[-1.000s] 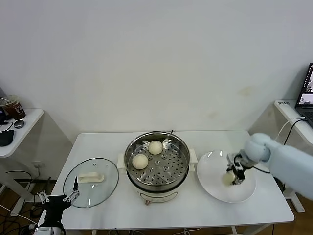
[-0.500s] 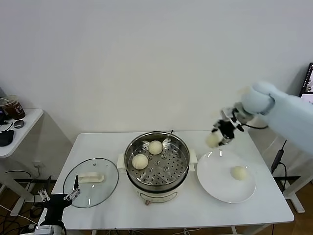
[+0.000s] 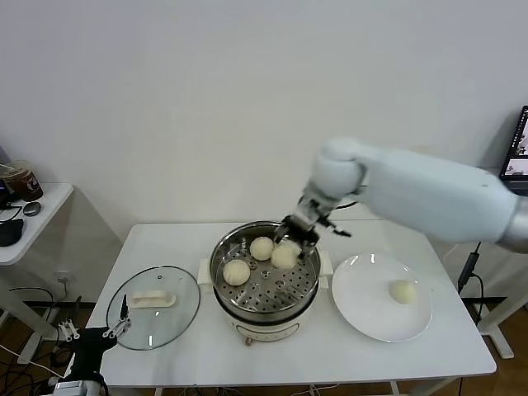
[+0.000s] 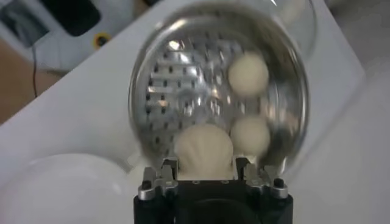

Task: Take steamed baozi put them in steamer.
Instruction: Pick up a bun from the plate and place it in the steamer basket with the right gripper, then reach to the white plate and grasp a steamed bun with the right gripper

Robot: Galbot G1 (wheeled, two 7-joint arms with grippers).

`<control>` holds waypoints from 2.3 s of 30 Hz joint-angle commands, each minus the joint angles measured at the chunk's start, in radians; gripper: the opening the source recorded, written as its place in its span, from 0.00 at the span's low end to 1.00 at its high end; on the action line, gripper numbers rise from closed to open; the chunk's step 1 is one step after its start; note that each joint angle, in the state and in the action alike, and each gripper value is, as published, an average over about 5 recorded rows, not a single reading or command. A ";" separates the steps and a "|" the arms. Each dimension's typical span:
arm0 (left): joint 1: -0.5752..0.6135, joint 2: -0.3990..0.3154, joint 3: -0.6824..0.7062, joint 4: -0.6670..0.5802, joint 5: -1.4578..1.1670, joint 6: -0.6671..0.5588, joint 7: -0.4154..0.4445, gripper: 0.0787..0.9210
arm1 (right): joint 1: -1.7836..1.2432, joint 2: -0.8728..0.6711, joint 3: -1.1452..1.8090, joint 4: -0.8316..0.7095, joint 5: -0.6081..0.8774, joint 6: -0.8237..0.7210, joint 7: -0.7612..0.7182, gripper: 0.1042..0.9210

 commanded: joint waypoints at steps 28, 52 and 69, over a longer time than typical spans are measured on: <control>0.009 -0.010 -0.008 0.002 0.001 -0.015 -0.003 0.88 | -0.059 0.106 -0.109 0.013 -0.215 0.310 0.025 0.74; -0.023 0.024 0.018 0.011 -0.002 -0.009 0.002 0.88 | -0.038 -0.528 0.083 0.022 -0.040 -0.479 -0.090 0.88; -0.022 0.025 0.021 0.022 0.011 -0.007 0.004 0.88 | -0.732 -0.587 0.635 -0.245 -0.327 -0.308 -0.036 0.88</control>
